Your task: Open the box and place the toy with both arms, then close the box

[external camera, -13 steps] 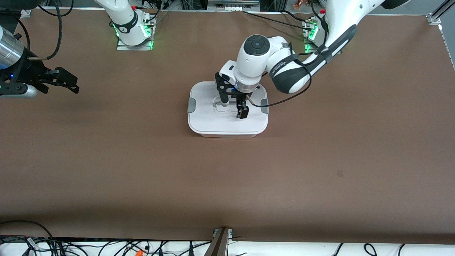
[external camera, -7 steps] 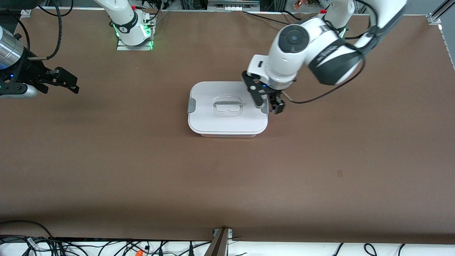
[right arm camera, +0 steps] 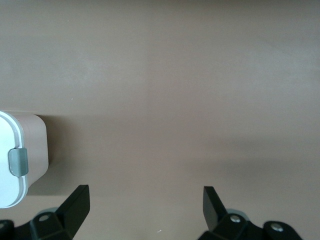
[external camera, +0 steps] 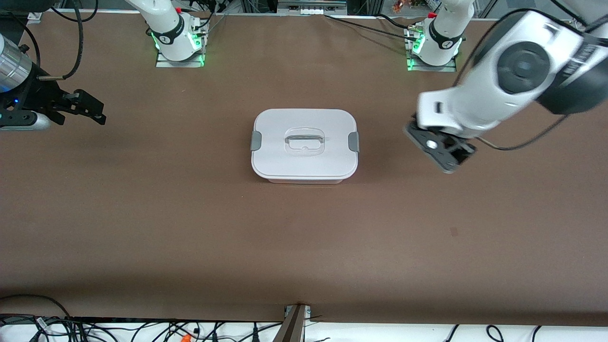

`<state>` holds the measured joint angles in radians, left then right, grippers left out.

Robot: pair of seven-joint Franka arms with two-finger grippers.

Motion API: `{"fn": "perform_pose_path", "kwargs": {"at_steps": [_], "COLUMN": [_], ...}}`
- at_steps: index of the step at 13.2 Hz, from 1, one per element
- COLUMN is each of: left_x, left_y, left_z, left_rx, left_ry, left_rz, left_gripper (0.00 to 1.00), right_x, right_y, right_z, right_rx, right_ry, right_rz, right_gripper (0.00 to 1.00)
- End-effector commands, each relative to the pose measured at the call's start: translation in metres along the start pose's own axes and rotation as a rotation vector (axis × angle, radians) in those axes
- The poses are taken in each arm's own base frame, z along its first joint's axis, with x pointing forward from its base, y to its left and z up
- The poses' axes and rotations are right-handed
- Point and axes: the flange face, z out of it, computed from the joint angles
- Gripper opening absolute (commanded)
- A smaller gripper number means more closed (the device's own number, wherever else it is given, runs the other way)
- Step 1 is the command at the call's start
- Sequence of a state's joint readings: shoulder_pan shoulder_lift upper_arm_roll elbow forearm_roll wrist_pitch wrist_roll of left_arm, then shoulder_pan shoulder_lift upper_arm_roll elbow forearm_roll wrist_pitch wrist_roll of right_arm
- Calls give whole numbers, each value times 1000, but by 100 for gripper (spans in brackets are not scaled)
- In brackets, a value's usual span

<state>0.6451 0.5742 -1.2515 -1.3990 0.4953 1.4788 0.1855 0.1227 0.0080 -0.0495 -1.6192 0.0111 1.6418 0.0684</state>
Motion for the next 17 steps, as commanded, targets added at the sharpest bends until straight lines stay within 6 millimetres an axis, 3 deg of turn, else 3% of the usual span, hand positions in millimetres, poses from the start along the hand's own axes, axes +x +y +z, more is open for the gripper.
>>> {"fn": "perform_pose_path", "kwargs": {"at_steps": [1,4,7,9,12,17], "left_x": [-30,-57,-84,-83,-101,-137], "left_y": [-54,-102,-121,-110,-101,-86], "left_z": [-38,-55,-67,-76,-84,-58], "left_rx": [-13,31,-17,14,30,3], "left_ry": [79,117,129,142,131,160], "left_rz": [-99,-238,-474,-548,-714,-816], "left_gripper": [100,100,100,100,100,100], "right_x": [-1,-1,-1,-1,-1,-1], "right_y": [-1,-1,-1,-2,-3,-3], "right_z": [-6,-6,-6,-6,-6,-6], "right_rx": [-5,-5,-5,-3,-5,-5], "right_ry": [0,0,0,-1,0,0], "right_rz": [9,9,9,9,7,4], "right_gripper": [100,100,100,100,100,100]}}
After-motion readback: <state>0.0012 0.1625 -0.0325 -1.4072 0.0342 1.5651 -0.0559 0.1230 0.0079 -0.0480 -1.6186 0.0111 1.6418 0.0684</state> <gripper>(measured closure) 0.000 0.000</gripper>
